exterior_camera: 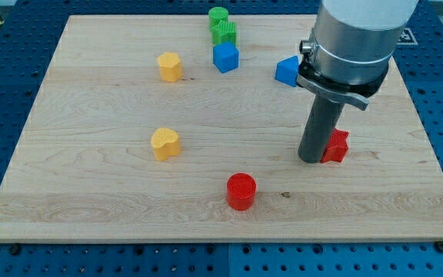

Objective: Slide the red circle slightly right and up

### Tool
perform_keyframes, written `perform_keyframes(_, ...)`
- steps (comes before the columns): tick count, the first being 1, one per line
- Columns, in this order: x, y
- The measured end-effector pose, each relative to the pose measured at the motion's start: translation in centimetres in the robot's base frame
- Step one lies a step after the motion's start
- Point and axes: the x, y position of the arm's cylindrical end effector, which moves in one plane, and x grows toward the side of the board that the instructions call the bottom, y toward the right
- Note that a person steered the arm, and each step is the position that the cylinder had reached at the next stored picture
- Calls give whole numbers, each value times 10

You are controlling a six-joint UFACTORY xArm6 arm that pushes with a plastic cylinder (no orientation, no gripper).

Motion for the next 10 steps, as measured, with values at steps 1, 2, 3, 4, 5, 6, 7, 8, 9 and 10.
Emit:
perform_keyframes(1, 27, -4)
perform_keyframes(2, 52, -16)
perform_keyframes(3, 70, -36)
perform_keyframes(4, 83, -62)
perform_keyframes(5, 101, -71)
perform_keyframes(6, 98, -108)
perform_keyframes(7, 92, -143)
perform_keyframes(8, 92, -142)
perform_keyframes(9, 80, -124)
perform_keyframes(10, 59, -105)
